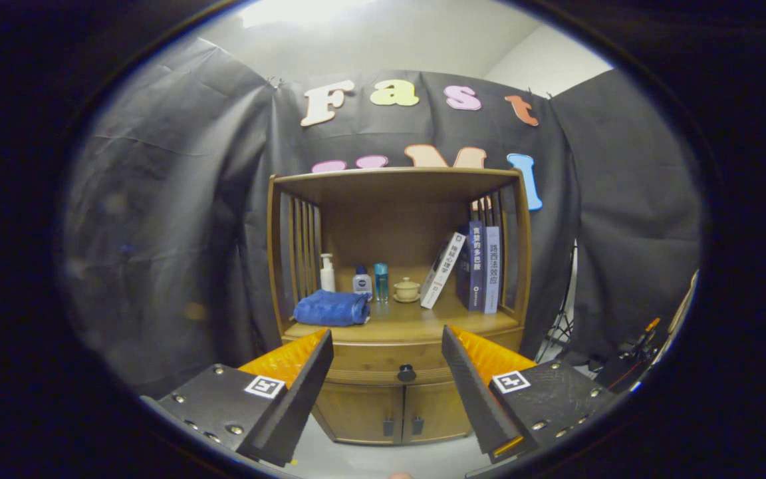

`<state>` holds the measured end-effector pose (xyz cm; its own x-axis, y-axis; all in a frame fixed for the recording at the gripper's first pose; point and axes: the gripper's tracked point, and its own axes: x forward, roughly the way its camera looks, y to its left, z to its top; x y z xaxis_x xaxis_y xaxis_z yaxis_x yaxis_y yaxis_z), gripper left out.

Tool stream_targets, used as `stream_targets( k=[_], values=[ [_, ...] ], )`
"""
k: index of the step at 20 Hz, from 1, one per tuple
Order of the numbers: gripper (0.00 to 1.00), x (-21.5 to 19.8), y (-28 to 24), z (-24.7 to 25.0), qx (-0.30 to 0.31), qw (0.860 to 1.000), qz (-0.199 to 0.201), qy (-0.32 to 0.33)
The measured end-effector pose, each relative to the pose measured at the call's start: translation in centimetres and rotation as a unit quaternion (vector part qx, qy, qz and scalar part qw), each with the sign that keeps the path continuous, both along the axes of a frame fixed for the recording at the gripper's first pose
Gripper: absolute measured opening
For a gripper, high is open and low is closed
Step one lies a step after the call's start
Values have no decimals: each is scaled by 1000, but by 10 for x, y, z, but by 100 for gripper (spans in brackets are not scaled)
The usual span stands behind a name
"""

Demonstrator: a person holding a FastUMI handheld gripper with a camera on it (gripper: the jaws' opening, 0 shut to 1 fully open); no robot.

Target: Pull open the drawer, take out the items inside it, and place them on the countertop above the cabinet.

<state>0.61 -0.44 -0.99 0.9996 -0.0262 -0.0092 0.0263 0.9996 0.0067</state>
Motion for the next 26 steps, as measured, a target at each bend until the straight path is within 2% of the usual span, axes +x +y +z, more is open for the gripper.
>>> stream_targets(
  k=[6, 10, 16, 21, 24, 26],
  values=[
    [98, 13, -13, -24, 4, 1000, -11, 11],
    [98, 38, -24, -63, 9, 999, -26, 30],
    [98, 117, -50, -151, 19, 997, -32, 67],
    [98, 175, -42, -212, 14, 996, -7, 88],
    [82, 192, -33, -239, 10, 994, 7, 109],
    [72, 217, -44, -239, 12, 996, -16, 91]
  ],
)
